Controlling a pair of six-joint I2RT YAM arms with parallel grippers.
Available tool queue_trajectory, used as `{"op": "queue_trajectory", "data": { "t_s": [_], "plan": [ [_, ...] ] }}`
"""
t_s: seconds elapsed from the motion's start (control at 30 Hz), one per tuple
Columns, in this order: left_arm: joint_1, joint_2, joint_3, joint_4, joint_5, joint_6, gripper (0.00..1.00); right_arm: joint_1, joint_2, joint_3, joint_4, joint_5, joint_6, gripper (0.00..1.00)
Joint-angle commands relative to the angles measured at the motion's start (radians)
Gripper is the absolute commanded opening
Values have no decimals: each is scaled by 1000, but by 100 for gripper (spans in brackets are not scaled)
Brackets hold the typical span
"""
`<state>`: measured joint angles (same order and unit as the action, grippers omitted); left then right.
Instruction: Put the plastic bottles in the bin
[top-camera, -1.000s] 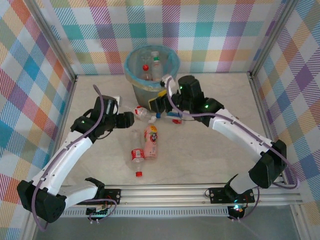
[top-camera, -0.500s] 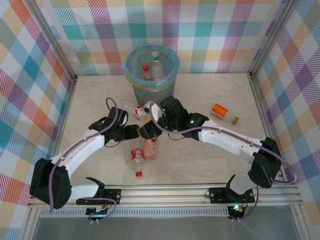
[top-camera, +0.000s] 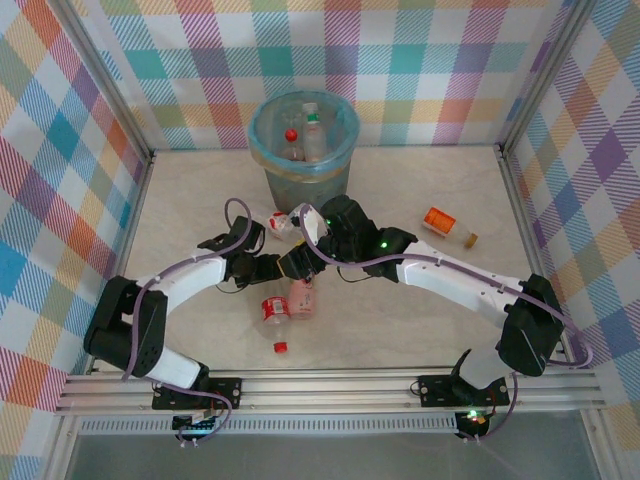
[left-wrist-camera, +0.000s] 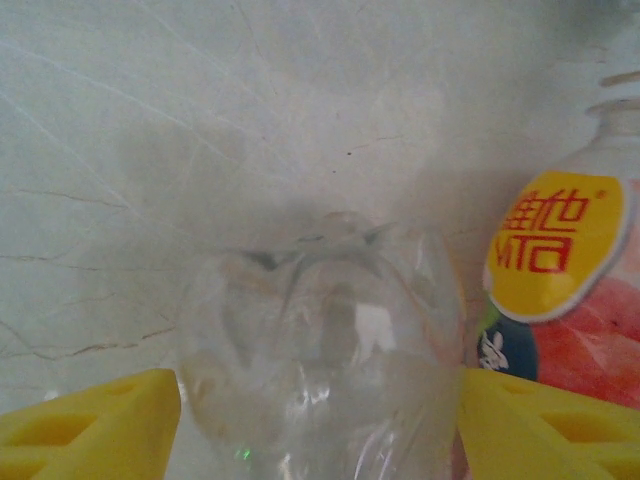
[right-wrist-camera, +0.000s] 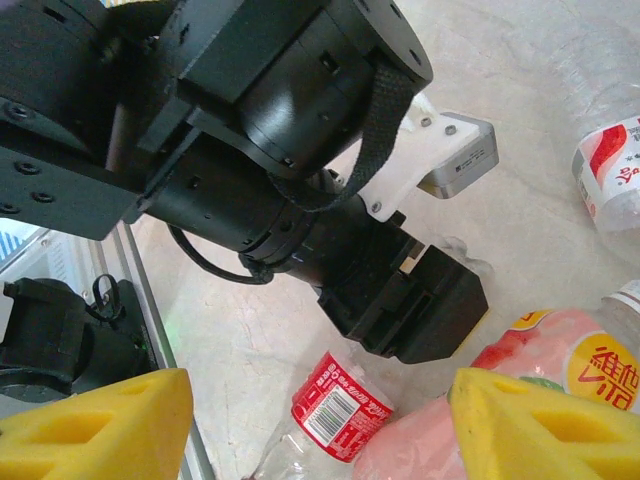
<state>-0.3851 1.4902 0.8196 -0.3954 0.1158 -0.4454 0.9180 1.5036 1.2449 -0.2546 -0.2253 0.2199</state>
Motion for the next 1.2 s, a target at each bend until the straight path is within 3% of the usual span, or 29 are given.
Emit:
{"op": "queue_trajectory", "data": {
  "t_s": [0.0,0.37,0.63,0.77,0.87,1.17],
  "plan": [
    [15,16,-17,36,18,-5,71,7,-1,-5,1,-3,13,69],
    [43,-55,-12,12,4,-12,56,7,7,10,-18,10,1,70],
    [54,-329,143,-205,-221,41,53,7,-18,105,-18,50,-35,70],
    [54,-431,312,-279,-342,104,51,7,-31,211,0,106,-67,70],
    [54,-418,504,-269,-373,168,49,5,-31,308,13,178,-122,70],
    [49,-32,1143,-113,-259,335,48,-96,7,544,26,258,-238,68]
  ]
}}
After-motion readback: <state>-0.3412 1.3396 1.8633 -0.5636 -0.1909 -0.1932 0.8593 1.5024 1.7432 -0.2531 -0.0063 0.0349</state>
